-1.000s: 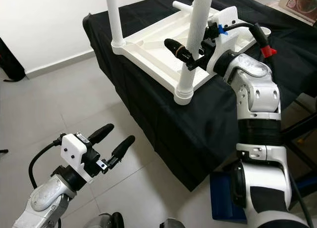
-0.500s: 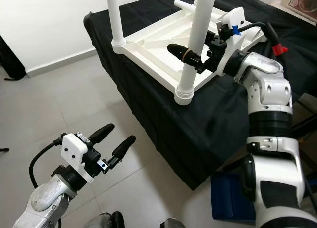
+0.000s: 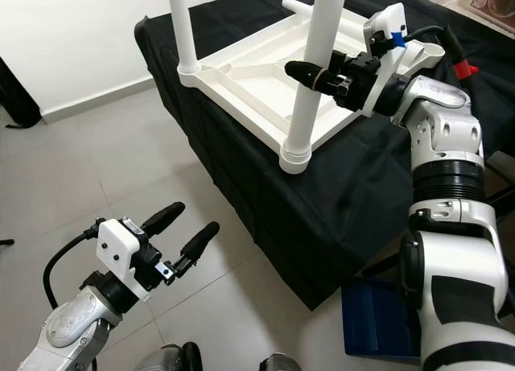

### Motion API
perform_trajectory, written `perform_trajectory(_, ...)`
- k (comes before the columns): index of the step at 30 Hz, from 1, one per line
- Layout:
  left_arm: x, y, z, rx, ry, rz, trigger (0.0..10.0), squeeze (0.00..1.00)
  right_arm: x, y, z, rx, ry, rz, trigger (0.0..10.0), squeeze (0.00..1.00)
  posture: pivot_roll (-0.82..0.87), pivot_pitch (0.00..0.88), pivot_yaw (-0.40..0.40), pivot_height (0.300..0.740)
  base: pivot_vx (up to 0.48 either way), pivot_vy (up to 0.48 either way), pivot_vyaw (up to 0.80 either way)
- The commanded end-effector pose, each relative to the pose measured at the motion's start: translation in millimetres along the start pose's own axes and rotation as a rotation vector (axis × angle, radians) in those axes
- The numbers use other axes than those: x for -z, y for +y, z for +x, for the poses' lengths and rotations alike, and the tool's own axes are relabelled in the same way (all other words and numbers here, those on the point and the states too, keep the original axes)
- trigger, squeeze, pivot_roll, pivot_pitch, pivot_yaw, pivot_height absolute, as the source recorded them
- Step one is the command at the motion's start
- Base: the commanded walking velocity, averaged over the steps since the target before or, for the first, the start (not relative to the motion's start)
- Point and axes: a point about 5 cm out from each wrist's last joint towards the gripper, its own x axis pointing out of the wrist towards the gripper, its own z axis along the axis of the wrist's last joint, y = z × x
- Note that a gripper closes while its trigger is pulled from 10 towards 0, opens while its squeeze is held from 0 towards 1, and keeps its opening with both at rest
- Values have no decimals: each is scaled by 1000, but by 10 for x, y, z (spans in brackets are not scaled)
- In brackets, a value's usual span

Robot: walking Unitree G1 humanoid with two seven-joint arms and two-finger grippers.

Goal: Building children table

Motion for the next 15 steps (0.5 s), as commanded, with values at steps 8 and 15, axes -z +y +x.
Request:
perform_trajectory(8, 28, -14, -13, 11, 23, 2, 10000, 0, 54, -22, 35, 444, 163, -213, 0, 0, 10, 203, -24, 740, 0, 0, 0)
perform_trajectory(15, 38, -8, -5, 14, 24, 2, 10000, 0, 250, 33, -145, 896, 286, -171, 0, 0, -1, 196, -29, 740, 0, 0, 0)
